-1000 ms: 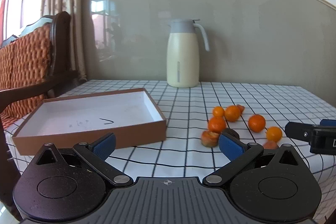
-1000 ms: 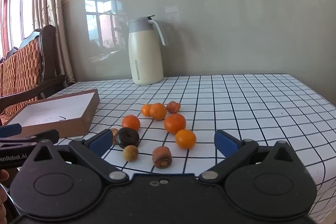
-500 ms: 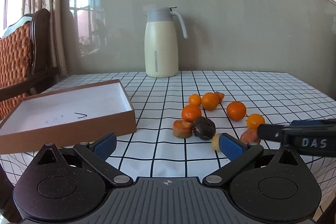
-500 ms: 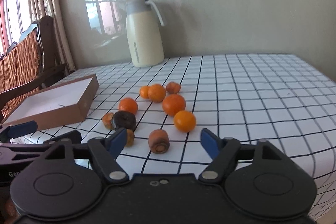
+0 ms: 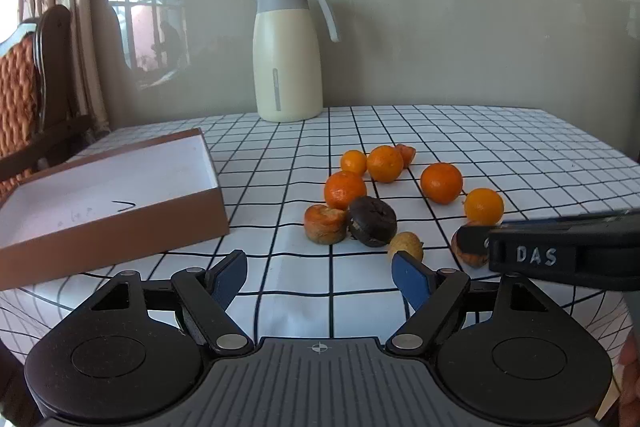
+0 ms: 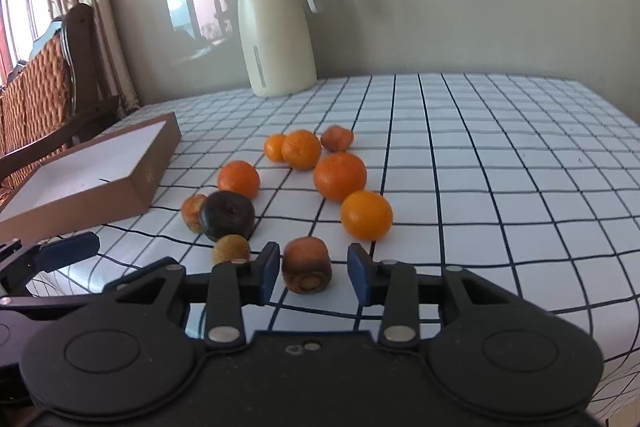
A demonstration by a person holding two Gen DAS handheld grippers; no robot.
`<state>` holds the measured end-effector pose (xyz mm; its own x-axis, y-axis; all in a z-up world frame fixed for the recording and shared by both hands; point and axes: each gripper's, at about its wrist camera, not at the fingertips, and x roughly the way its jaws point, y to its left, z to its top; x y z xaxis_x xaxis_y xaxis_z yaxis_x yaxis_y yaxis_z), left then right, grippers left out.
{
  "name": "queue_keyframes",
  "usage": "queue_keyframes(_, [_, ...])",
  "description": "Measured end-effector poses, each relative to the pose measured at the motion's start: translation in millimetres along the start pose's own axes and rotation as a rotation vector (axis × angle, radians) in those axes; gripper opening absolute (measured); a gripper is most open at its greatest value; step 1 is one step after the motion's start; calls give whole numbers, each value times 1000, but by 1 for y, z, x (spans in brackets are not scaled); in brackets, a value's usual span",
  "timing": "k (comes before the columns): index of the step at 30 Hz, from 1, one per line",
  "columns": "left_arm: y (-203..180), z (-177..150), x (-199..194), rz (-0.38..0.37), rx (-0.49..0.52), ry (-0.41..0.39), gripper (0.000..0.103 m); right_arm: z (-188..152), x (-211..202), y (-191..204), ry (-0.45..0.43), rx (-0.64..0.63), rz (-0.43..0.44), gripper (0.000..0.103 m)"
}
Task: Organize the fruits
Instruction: 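Grasp the brown fruit with the right tool while the left tool grasps the small tan fruit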
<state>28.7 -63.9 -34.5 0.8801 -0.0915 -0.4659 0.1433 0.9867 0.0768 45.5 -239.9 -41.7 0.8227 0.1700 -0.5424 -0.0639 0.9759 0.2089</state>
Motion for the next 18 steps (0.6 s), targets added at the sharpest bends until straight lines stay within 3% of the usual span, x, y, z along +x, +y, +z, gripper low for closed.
queue_keyframes(10, [8,1,15,-2,-73,33,80,3,11,-2,35,9,46,25])
queue_keyframes(18, [-14,0,18,-74,-32,15,80,1,-3,-19,-6,8,-77,24])
